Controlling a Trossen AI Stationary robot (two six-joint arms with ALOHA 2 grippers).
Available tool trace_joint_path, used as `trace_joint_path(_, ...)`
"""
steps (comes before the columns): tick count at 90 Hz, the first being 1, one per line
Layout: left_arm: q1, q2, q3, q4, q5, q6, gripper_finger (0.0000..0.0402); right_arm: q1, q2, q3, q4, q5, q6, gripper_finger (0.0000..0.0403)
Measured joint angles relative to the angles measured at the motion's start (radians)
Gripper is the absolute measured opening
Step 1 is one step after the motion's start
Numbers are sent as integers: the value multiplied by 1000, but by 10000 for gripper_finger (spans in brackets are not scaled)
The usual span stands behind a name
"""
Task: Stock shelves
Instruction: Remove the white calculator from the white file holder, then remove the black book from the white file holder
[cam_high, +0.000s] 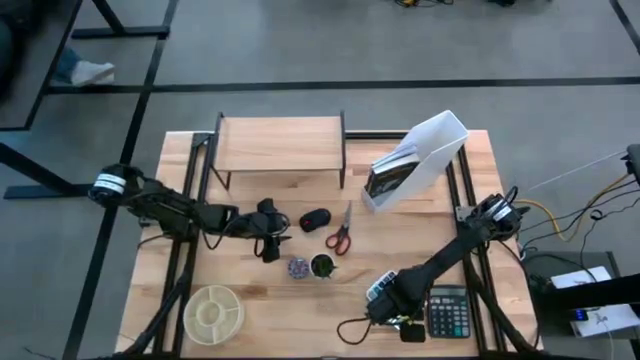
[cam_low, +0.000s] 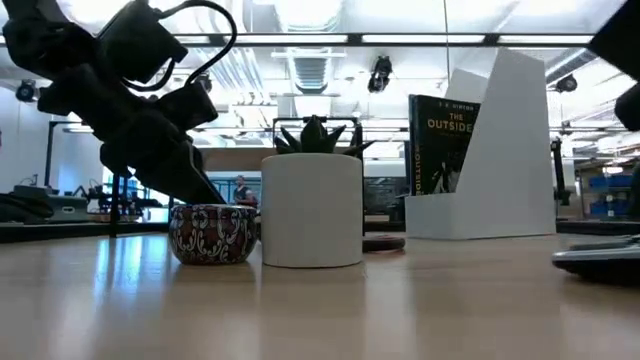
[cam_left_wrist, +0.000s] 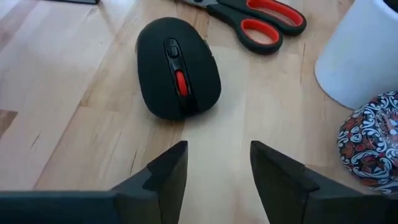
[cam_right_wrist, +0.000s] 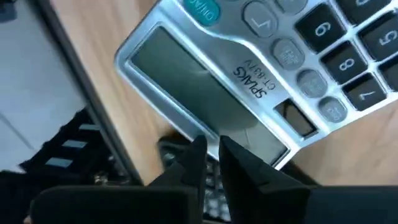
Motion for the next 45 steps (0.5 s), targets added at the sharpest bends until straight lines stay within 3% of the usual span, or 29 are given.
trace_joint_path(10,0,0,0,0,0,0,147,-29,-37,37,-20,144,-47,12)
trace_joint_path(22,0,0,0,0,0,0,141,-88,-119,42,-64,405,-74,2)
trace_joint_path(45,0,0,0,24,0,-2,144,-317,-261,36,-100,822,-22,0)
